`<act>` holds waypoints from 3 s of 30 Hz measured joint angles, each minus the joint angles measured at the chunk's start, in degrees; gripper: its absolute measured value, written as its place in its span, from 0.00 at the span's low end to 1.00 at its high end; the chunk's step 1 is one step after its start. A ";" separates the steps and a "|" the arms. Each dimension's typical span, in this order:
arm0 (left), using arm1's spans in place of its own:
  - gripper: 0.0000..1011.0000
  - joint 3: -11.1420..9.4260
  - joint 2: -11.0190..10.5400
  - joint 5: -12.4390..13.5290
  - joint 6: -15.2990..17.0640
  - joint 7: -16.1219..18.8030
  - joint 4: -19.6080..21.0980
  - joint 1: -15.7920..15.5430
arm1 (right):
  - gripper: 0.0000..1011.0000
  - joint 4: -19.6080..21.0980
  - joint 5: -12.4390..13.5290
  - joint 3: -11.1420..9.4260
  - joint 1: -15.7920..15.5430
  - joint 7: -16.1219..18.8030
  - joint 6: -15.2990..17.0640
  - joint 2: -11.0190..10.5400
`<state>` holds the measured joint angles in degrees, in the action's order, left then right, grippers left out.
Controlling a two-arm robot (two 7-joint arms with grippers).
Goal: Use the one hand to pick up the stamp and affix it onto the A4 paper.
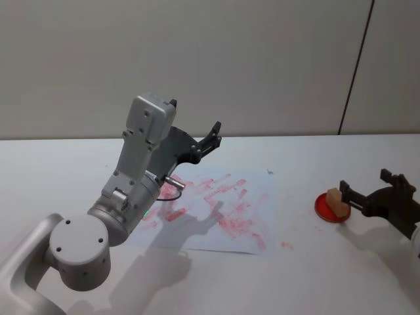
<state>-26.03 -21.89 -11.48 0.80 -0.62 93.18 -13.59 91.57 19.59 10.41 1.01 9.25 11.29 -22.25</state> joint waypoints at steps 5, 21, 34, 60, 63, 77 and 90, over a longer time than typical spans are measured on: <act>0.99 0.00 0.00 0.00 0.00 0.00 0.00 0.00 | 0.99 -1.00 -1.49 0.64 0.83 0.18 2.28 0.62; 0.99 0.00 0.00 0.00 0.00 -0.01 0.00 0.00 | 0.99 -4.16 -5.96 3.03 3.48 0.71 6.00 3.32; 0.99 0.00 0.00 0.00 0.00 -0.01 0.00 0.00 | 0.81 -5.79 -7.74 3.96 4.91 1.26 6.63 4.61; 0.99 0.00 0.00 0.00 0.00 0.00 0.00 0.00 | 0.22 -6.63 -8.69 4.47 5.65 1.56 6.95 5.29; 0.99 0.00 0.00 0.00 0.00 0.00 0.00 0.00 | 0.22 -6.64 -8.70 4.48 5.67 1.60 6.95 5.30; 0.99 0.00 0.00 0.00 0.00 0.00 0.00 0.00 | 0.22 -5.52 -7.24 4.87 7.39 5.36 3.19 6.47; 0.99 0.00 0.00 0.00 0.00 0.00 0.00 0.00 | 0.22 -6.30 -4.96 7.03 11.45 11.92 0.92 10.32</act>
<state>-26.03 -21.89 -11.48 0.79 -0.62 93.18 -13.59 85.27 14.63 17.44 12.46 21.17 12.21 -11.94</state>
